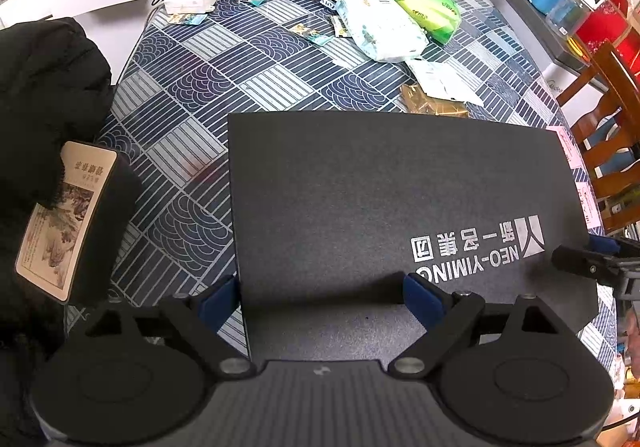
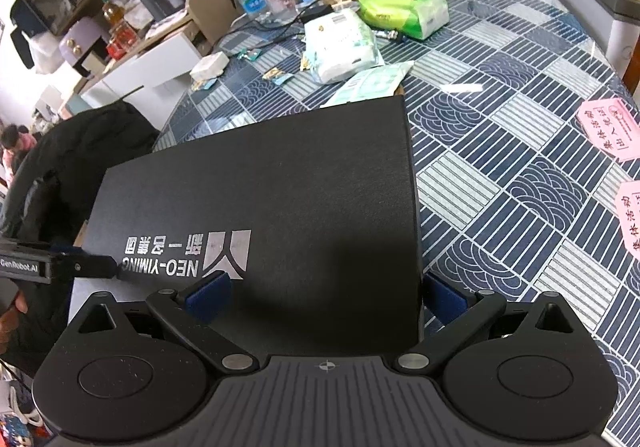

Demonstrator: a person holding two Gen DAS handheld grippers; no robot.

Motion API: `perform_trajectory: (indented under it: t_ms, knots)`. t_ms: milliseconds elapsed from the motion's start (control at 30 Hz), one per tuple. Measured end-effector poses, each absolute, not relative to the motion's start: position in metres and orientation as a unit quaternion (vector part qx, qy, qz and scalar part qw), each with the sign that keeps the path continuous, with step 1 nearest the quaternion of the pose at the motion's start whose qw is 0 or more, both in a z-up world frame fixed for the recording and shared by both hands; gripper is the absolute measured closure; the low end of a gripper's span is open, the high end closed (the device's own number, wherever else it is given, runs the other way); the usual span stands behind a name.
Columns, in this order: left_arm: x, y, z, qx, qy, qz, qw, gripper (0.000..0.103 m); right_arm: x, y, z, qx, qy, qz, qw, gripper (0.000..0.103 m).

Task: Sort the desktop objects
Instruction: 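Hold the lid in place on the closed box with both grippers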

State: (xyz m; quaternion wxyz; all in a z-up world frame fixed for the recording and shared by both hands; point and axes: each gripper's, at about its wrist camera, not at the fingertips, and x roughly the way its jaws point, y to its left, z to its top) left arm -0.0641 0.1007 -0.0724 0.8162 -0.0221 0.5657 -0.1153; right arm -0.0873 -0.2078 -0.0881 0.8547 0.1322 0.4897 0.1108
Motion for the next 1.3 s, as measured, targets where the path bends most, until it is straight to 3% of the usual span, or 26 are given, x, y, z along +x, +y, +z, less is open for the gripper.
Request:
perform_trajectory:
  t_ms: [1300]
  knots:
    - [-0.062,0.100,-0.078,-0.029,0.563,-0.100,0.820,0.000,-0.082,-0.197,-0.096,0.101,0.485,0.099,0.863,0.000]
